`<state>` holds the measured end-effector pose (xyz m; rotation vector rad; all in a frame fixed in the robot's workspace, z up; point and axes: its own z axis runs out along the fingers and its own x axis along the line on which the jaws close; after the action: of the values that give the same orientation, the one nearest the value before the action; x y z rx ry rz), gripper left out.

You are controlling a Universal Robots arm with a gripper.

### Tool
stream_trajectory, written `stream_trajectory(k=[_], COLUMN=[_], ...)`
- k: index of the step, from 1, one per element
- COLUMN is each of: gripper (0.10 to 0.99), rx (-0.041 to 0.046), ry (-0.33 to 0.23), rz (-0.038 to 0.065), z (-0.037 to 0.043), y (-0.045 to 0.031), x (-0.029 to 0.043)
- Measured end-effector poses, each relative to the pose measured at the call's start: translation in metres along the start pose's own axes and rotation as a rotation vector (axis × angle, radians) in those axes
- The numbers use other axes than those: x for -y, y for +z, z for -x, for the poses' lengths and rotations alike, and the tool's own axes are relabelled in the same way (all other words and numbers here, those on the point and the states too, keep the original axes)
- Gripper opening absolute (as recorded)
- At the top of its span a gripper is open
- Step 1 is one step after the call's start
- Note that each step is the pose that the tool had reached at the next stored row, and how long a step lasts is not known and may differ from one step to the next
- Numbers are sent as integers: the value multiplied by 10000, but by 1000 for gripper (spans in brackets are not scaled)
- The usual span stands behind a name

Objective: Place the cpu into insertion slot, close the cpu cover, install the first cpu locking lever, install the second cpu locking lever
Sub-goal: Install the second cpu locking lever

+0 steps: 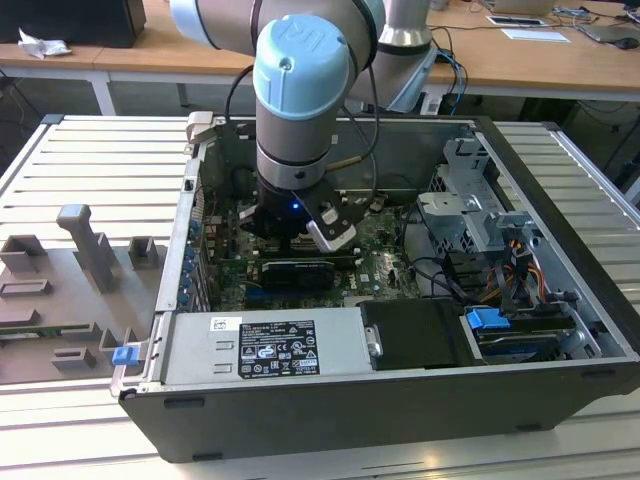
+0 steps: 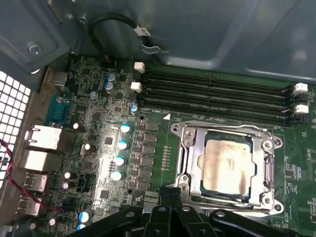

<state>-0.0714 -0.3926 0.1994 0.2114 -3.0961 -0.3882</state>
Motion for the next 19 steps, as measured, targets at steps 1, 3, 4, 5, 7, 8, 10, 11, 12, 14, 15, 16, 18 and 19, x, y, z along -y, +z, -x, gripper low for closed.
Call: stream_trajectory(k=[1, 3, 4, 5, 7, 8, 10, 11, 12, 14, 15, 16, 18, 19], gripper=[106, 106, 106, 106, 106, 106, 106, 106, 106, 106, 106, 106, 106, 106], rx=[3, 2, 3, 5, 7, 9, 14, 16, 14, 15, 16, 16, 15, 18], ry=[-8, -20, -31, -38, -39, -41, -40, -40, -41, -42, -41, -41, -41, -42], rz=[24, 60, 93, 118, 133, 137, 164, 175, 175, 187, 187, 192, 194, 201], z=[-1, -3, -6, -10, -14, -14, -15, -14, -14, -14, -14, -14, -14, -14], y=[5, 18, 29, 36, 37, 35, 11, 1, -25, -49, -61, -70, -103, -115], x=[1, 5, 8, 8, 8, 8, 1, -2, -8, -14, -17, -19, -28, -31])
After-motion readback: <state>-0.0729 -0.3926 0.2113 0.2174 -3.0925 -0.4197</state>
